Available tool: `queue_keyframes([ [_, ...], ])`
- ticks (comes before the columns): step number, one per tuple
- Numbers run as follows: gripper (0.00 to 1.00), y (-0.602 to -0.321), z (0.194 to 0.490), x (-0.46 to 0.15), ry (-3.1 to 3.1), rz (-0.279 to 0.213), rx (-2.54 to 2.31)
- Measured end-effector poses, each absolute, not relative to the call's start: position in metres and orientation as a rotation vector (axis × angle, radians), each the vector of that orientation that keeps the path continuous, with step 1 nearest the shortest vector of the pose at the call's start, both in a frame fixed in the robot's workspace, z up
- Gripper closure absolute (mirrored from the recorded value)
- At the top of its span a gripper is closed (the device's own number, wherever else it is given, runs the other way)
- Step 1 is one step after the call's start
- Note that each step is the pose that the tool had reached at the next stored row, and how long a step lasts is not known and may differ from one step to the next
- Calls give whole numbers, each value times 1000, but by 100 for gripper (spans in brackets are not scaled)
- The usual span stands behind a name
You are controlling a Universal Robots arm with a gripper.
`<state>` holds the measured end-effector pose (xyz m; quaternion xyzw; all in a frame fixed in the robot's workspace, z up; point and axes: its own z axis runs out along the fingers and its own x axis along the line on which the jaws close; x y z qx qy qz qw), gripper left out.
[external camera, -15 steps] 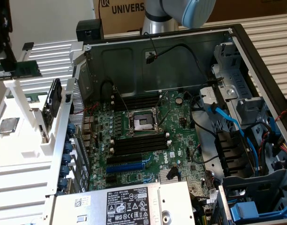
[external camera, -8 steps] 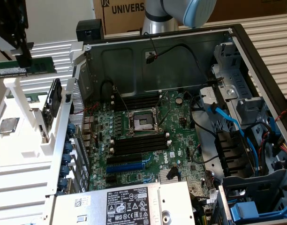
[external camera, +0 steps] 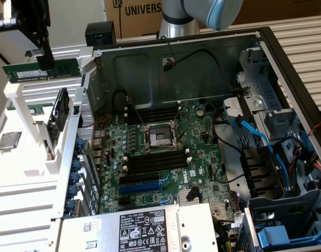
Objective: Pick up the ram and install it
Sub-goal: 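Pick up the ram and move it above insertion slot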
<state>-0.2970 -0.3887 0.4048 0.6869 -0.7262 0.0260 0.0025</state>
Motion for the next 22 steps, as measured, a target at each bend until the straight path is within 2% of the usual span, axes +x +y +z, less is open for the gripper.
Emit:
queue_keyframes([
  [22,87,-379,405,-246,-2295,77,2132],
])
